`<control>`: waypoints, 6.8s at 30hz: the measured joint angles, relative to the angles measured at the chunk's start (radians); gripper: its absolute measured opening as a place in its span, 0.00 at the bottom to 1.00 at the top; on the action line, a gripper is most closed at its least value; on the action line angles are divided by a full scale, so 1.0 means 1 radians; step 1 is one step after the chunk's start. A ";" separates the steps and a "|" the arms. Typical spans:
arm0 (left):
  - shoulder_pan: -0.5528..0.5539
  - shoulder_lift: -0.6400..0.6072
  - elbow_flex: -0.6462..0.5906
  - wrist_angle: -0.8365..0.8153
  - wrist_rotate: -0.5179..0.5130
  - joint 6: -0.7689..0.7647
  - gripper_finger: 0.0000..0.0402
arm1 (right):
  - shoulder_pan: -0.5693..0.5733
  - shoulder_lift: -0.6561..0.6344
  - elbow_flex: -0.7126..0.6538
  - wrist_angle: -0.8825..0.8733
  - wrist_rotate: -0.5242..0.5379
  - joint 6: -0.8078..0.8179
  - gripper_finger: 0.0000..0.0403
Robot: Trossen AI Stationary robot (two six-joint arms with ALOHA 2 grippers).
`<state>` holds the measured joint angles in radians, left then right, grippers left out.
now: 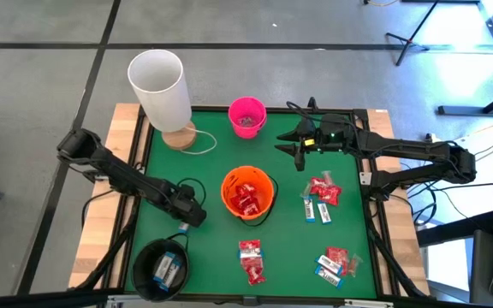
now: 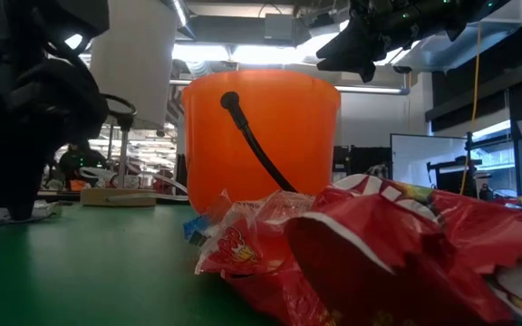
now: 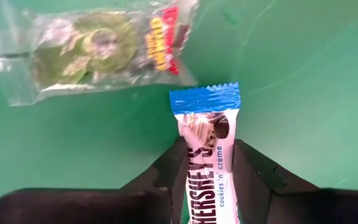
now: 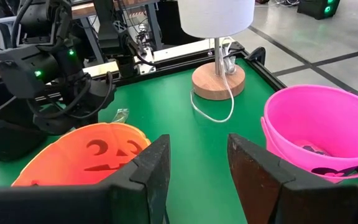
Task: Sort candy
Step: Put the white chocolate into the black bucket, then put the green gummy into the pink bucket
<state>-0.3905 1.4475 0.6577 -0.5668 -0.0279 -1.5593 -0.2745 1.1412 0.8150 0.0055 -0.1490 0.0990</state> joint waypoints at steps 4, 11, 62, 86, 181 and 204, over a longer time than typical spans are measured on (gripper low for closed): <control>0.000 0.003 0.019 0.003 -0.012 0.025 0.23 | 0.000 0.000 0.000 0.000 0.000 0.001 0.39; 0.006 0.001 0.094 0.002 -0.016 0.117 0.22 | 0.000 0.000 0.000 0.000 0.000 0.001 0.39; -0.647 0.028 0.781 -0.551 -0.171 -0.397 0.22 | 0.000 0.000 0.000 -0.005 0.001 0.001 0.39; -0.606 0.030 0.781 -0.628 -0.251 -0.292 0.42 | 0.000 0.000 0.000 -0.003 0.000 0.000 0.39; 0.189 -0.148 0.175 -0.177 -0.300 0.541 0.07 | 0.000 0.000 0.000 -0.009 0.008 0.027 0.39; 0.395 -0.139 0.314 0.571 -0.289 1.237 0.08 | 0.000 0.061 0.000 0.201 -0.133 0.088 0.39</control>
<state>0.0049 1.3088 0.9718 0.0043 -0.3172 -0.3220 -0.2745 1.2024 0.8146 0.2060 -0.2822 0.1868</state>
